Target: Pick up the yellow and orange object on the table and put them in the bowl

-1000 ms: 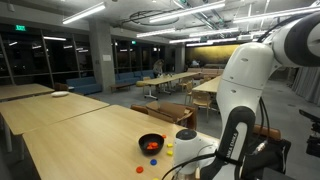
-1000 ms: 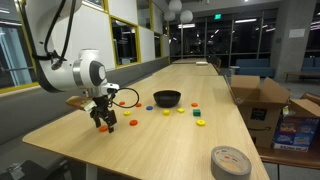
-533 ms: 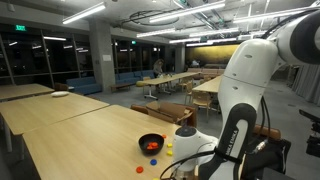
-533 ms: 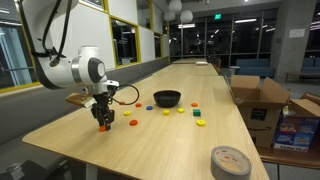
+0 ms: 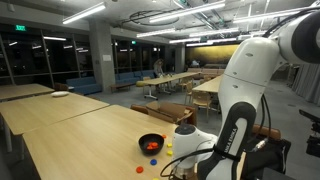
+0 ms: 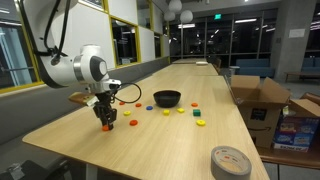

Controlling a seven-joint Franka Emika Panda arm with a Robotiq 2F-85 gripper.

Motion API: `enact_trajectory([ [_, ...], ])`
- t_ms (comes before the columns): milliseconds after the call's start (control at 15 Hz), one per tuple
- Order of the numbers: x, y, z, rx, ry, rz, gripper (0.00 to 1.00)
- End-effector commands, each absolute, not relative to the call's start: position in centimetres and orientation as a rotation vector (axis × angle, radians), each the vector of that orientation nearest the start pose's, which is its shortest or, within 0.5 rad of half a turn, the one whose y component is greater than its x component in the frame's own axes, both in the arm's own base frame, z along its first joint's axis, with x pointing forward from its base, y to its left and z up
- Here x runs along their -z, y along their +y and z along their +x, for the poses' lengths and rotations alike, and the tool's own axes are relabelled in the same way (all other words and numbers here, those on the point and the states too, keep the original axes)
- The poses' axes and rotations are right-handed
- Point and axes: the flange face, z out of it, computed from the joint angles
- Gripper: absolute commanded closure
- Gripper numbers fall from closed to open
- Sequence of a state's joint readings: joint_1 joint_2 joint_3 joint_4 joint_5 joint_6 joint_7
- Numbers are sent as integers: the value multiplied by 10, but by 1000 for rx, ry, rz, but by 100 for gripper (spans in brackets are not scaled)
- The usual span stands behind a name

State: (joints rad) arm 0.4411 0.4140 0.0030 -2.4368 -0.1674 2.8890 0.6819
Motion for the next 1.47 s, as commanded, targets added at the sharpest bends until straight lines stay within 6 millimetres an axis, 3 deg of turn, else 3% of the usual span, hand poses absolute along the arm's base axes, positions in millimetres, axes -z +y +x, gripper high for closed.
enact_trajectory([
  [0,-166,211,451,172,155,-3156,73],
  [533,-206,204,501,415,190,-3122,73],
  [933,-232,198,553,657,240,-3082,74],
  [1400,-243,182,614,895,352,-3074,74],
])
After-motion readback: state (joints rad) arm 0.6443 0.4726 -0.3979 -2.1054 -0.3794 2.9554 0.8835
